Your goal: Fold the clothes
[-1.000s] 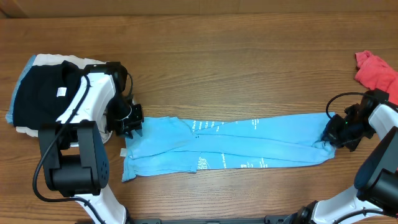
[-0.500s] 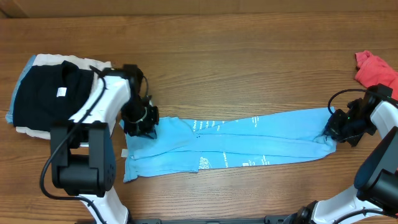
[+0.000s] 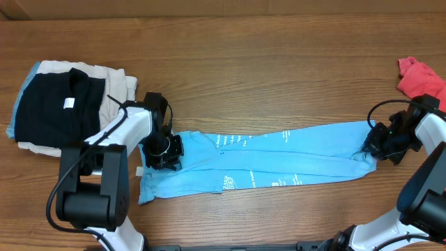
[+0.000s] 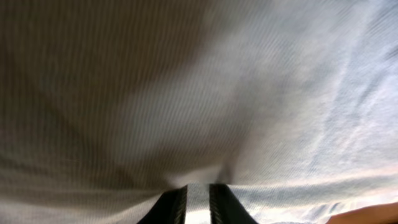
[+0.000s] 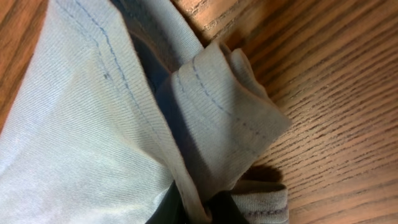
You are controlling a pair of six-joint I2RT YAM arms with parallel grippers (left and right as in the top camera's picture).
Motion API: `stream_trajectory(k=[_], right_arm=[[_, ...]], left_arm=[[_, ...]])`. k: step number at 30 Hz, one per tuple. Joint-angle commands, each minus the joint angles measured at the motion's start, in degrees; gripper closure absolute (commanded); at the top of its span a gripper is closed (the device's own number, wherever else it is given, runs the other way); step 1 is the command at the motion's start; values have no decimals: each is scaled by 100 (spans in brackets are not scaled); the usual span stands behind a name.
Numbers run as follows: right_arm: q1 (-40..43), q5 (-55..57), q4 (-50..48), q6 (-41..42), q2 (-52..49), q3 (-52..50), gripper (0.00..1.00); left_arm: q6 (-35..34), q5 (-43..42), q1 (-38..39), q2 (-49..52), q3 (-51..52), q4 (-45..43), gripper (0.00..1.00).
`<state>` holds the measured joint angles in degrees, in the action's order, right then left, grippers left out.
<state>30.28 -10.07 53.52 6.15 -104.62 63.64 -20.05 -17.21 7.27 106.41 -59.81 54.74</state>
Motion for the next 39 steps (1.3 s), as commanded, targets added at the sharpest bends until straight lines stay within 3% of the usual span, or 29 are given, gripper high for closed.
stream_trajectory(k=[1, 9, 13, 19, 22, 24, 31, 39], right_arm=[[-4, -15, -37, 157, -7, 133, 96], [-35, -87, -216, 157, -7, 133, 96], [-44, -96, -315, 157, -7, 133, 96], [-44, -96, -459, 264, -7, 151, 96], [-44, -96, -361, 264, -4, 286, 96], [-44, -101, -186, 262, -4, 452, 96], [-219, -127, 505, 236, -4, 1237, 96], [-1309, -223, 1202, 20, -4, 2068, 96]], left_arm=[[-229, 627, 26, 227, 201, -1167, 80], [-227, 846, 26, 229, 199, -2754, 76], [-223, 1281, 15, 229, 190, -2741, 76], [-114, 1102, -164, 227, 122, -2581, 75], [-48, 944, -271, 225, -221, -2286, 71], [33, 946, -308, 223, -614, -1891, 60], [76, 964, -308, 221, -1899, -448, 49], [66, 953, -308, 221, -2264, 203, 51]])
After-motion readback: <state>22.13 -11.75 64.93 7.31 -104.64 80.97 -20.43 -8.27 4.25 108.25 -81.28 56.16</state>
